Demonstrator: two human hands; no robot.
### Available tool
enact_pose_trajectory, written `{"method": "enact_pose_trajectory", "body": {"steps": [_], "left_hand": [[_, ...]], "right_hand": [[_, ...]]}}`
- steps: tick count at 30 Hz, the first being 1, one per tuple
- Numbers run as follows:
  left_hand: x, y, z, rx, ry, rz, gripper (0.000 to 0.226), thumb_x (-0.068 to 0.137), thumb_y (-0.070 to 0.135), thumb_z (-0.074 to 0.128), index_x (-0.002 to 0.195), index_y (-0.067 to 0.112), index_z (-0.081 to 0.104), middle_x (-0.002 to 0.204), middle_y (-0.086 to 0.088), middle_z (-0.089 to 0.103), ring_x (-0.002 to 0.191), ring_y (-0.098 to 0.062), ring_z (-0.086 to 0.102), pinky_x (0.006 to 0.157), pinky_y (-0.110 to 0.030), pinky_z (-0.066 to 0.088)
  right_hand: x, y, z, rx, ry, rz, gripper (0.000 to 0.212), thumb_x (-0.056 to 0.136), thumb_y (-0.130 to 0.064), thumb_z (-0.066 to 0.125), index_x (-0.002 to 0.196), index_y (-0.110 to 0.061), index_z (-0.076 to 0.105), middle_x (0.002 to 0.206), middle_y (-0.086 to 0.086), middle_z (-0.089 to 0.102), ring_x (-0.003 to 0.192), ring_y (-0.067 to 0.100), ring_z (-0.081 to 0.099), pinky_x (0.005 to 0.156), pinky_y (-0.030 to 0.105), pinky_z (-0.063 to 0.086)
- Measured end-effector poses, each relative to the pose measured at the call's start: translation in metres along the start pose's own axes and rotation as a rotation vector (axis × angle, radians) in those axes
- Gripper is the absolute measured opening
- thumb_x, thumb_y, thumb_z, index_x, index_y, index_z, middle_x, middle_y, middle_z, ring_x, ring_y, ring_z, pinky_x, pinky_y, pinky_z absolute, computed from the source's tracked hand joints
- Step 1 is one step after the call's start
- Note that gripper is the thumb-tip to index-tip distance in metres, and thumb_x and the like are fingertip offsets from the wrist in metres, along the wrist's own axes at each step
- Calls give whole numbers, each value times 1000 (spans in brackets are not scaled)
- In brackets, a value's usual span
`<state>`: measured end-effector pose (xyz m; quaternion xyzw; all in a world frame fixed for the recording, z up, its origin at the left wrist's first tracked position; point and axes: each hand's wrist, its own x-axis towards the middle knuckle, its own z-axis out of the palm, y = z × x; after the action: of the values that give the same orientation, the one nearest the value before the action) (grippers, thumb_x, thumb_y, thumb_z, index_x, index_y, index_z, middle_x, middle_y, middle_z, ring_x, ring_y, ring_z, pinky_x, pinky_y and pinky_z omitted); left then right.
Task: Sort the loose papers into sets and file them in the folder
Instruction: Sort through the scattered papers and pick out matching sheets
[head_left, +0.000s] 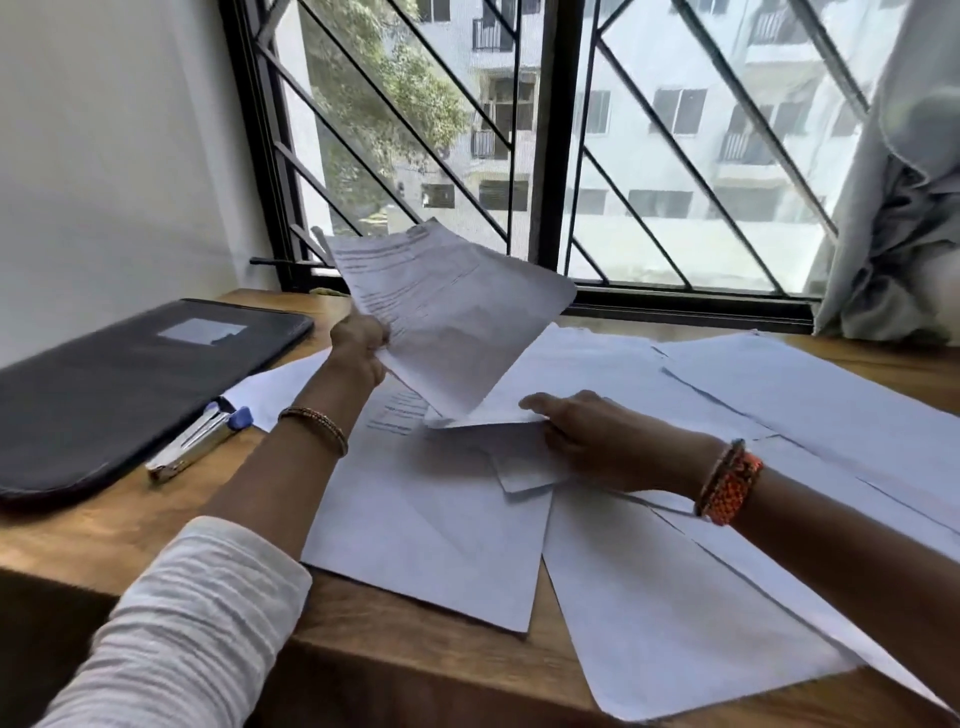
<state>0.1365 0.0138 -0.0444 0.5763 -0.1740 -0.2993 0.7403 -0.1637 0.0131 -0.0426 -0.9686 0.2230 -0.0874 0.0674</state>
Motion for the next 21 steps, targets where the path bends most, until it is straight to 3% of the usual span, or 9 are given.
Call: {"method": "enact_pose_trajectory", "body": {"steps": [3, 6, 9, 13, 15, 16, 18, 20, 21], "left_hand": [[-13, 3, 3, -38, 58, 46, 30, 93, -11, 38, 109, 11, 50, 98, -12, 53, 79, -26, 52, 81, -40, 45], [-12, 7, 0, -122, 127, 88, 22, 97, -4, 39, 100, 15, 49, 78, 1, 47, 61, -11, 43, 65, -28, 42], [-15, 9, -4, -186, 142, 143, 26, 97, -3, 36, 90, 19, 49, 94, -5, 52, 73, -11, 49, 68, -27, 45], [-25, 11, 2, -84, 182, 242, 33, 91, -6, 46, 109, 19, 57, 111, -7, 59, 97, -23, 56, 90, -40, 48], [-32, 11, 3, -53, 167, 241, 31, 93, -2, 50, 121, 10, 58, 117, -8, 60, 106, -25, 57, 100, -40, 46], [-38, 12, 3, -36, 129, 237, 30, 94, 1, 50, 123, 8, 57, 119, -8, 61, 108, -25, 57, 101, -40, 46], [-46, 11, -2, -19, -43, 210, 24, 100, 12, 43, 113, 10, 64, 103, -6, 66, 93, -19, 64, 85, -31, 55], [-59, 15, 1, -90, -286, 146, 49, 102, 19, 39, 66, 18, 72, 64, 3, 65, 56, -8, 61, 50, -18, 52], [-62, 15, 3, -120, -415, 158, 56, 99, 23, 46, 47, 22, 67, 52, 6, 60, 46, -8, 57, 43, -17, 48]], "right_hand": [[5, 10, -2, -13, 84, -35, 25, 86, -1, 46, 69, -18, 54, 68, 2, 55, 69, 25, 52, 67, 39, 46], [12, 15, -10, 39, 141, -45, 52, 89, -16, 64, 47, -25, 37, 50, -7, 37, 57, 17, 36, 58, 28, 35], [16, 19, -24, 125, 55, -36, 54, 91, -35, 62, 48, -15, 37, 52, -1, 29, 56, 15, 25, 53, 29, 29], [16, 17, -61, 256, -178, -35, 43, 95, -33, 56, 58, -13, 46, 63, -1, 29, 59, 14, 25, 55, 30, 24], [14, 7, -88, 345, -166, -71, 38, 95, -26, 56, 59, -13, 54, 59, -6, 40, 55, 10, 35, 53, 27, 31], [12, 1, -101, 445, -133, -91, 32, 93, -25, 56, 63, -15, 61, 61, -9, 54, 56, 7, 48, 54, 25, 41], [11, -4, -126, 718, -17, -122, 22, 90, -26, 55, 81, -12, 70, 80, 2, 73, 73, 20, 69, 67, 31, 57], [18, -1, -143, 935, 230, -126, 21, 93, -21, 54, 85, -9, 70, 85, 8, 74, 76, 25, 71, 69, 34, 59], [26, 5, -144, 989, 378, -102, 22, 96, -15, 53, 81, -11, 69, 81, 6, 73, 71, 23, 70, 66, 34, 58]]}}
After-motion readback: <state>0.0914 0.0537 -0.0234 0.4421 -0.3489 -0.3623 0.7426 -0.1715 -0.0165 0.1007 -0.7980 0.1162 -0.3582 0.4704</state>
